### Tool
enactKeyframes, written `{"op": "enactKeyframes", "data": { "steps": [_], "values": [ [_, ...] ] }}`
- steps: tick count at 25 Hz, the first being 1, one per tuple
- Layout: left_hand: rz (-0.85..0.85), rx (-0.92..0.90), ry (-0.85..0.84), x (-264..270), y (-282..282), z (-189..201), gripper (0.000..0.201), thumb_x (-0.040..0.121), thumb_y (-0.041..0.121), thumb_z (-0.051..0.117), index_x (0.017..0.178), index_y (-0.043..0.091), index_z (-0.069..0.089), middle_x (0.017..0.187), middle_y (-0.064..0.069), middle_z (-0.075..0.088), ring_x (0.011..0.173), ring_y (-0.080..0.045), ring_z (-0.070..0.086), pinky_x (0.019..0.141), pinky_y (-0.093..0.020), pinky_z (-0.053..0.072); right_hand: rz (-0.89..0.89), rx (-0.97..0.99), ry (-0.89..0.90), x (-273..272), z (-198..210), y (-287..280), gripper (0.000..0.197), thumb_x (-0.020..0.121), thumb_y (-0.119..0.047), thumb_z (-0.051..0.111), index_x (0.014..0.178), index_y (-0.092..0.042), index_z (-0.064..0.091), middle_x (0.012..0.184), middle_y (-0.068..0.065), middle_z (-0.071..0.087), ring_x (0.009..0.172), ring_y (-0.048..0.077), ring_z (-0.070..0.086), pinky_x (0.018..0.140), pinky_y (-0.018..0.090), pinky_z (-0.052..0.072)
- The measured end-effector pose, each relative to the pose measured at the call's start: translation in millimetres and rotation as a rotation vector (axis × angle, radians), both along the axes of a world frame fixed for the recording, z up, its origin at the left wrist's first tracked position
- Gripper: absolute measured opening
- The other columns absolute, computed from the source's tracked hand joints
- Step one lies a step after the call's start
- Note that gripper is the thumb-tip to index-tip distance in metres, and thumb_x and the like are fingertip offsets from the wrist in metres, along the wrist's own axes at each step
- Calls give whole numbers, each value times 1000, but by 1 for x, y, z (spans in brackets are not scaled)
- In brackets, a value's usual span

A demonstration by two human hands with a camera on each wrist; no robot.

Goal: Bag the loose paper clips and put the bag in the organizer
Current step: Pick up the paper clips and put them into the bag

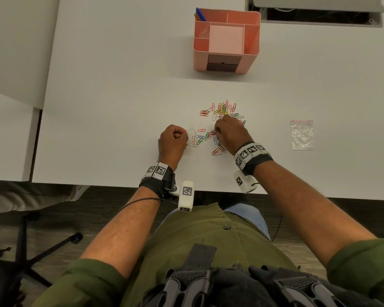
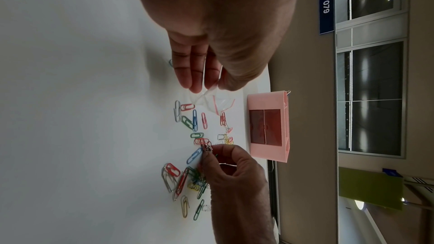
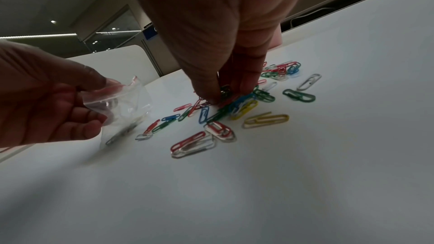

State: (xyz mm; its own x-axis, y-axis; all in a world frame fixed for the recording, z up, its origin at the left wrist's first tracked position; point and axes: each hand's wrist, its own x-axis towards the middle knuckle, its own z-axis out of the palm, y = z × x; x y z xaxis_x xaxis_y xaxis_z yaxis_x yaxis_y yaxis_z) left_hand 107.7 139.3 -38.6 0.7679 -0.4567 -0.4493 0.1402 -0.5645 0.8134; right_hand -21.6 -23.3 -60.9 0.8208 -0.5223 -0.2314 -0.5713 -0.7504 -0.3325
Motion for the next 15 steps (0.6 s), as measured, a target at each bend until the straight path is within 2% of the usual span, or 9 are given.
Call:
{"op": "enactKeyframes", "data": {
  "steps": [5,11,13,15],
  "values": [
    [-8,1,8,0,-1,-1,7,94,13,64,90,19,66,82,-2,72,75,-20,72,77,-47,65,-119,85,-47,-4,8,-2,11,93,-26,63,100,-18,66,101,1,60,94,19,56,77,37,52],
    [-8,1,7,0,-4,0,17,93,12,65,82,26,63,79,1,71,73,-18,72,75,-46,65,-345,416,-249,-1,24,1,9,91,-25,68,97,-17,71,93,-4,70,83,12,65,79,27,55],
    [-9,-1,10,-1,-4,0,13,93,13,65,84,23,64,83,-2,73,75,-19,72,75,-47,65,-427,553,-306,3,29,8,9,91,-21,70,96,-14,71,87,-1,73,81,13,70,77,27,58],
    [-12,-4,6,-1,-5,1,9,93,12,65,87,20,65,86,-6,74,75,-19,71,75,-47,65,-481,718,-366,8,35,17,9,90,-14,70,97,-9,70,84,7,74,82,20,74,77,33,61]
  ]
}}
